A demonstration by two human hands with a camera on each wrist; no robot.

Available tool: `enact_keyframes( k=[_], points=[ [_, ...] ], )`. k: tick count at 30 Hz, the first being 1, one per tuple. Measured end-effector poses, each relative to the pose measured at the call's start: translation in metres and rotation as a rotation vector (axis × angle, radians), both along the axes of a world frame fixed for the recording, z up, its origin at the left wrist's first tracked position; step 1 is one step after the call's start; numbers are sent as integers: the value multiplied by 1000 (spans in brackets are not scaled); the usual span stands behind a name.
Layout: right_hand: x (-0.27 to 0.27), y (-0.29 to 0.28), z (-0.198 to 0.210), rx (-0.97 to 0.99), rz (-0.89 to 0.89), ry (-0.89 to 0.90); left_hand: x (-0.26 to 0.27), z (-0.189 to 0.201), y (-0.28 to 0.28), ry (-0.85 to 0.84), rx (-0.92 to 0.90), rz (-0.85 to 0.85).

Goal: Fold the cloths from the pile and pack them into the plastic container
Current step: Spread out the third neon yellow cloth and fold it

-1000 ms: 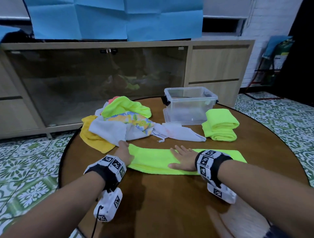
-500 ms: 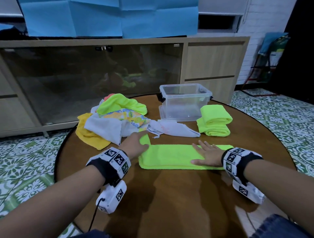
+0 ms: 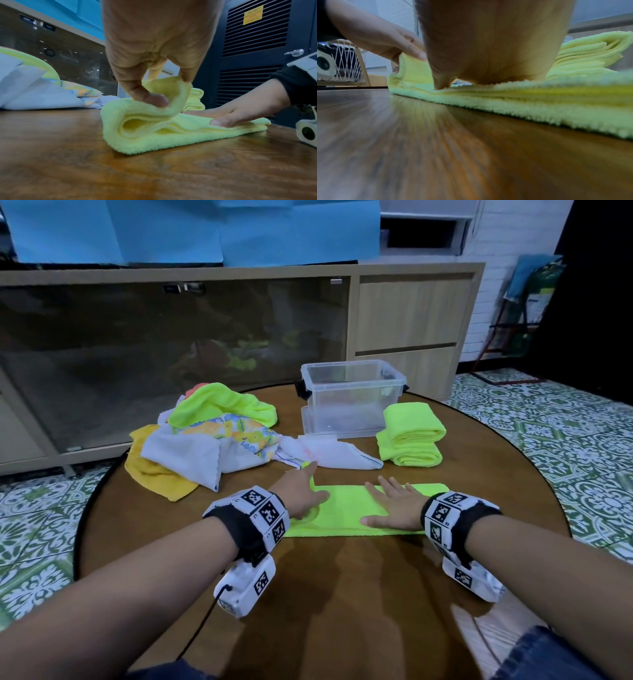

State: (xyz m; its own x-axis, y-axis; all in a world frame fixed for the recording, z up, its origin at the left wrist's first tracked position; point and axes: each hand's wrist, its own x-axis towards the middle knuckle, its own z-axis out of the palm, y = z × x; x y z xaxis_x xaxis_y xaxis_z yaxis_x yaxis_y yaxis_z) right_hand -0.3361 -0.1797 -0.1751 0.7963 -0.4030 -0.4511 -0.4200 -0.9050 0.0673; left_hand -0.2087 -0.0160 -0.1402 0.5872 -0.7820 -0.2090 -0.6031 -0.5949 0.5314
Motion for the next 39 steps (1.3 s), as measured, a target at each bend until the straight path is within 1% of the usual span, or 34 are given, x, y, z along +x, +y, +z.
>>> enact_keyframes(
  k=[3,4,5,6,9,10,11,13,15,17,25,28,30,31,33,35,36,37,39],
  points=[
    [0,-1,0,1,10,1,-4,-1,-4,70,-17,21],
    [0,-1,0,2,12,2,-5,0,-4,75,-13,16],
    [0,-2,-1,4,15,4,-5,0,-4,43,5,0],
    [0,-3,-1,5,17,5,-4,-1,-3,-33,45,-29],
    [0,-4,-2,10,27,11,-2,-7,-2,-402,246,-155],
    [0,-4,-2,11,29,12,-3,-10,-3,-465,307,-192],
    [0,-4,-2,13,30,12,-4,-13,-5,-472,358,-222],
    [1,-4,-2,20,31,16,-6,-21,-9,-397,437,-259],
    [1,-4,-2,23,33,15,-7,-27,-10,-351,490,-288],
    [0,-5,-1,27,37,10,-7,-32,-8,-344,518,-299],
    [-2,-6,-1,8,53,20,-4,-37,-4,-340,511,-271],
    [1,-5,0,-8,57,21,-5,-31,-3,-308,485,-268],
    [1,-3,4,7,49,-6,-2,-19,-3,-234,367,-231],
    [0,-3,7,16,51,-50,5,-15,-1,-205,287,-181],
    [-1,-2,17,-3,83,-193,25,-11,3,-232,175,-36],
    [3,4,27,-57,151,-346,43,-13,9,-283,184,115],
    [8,10,30,-64,181,-403,47,-14,13,-254,206,167],
    [15,20,32,-48,198,-446,48,-14,16,-180,225,213],
    [35,40,32,69,147,-487,43,-14,19,34,212,303]
  ],
)
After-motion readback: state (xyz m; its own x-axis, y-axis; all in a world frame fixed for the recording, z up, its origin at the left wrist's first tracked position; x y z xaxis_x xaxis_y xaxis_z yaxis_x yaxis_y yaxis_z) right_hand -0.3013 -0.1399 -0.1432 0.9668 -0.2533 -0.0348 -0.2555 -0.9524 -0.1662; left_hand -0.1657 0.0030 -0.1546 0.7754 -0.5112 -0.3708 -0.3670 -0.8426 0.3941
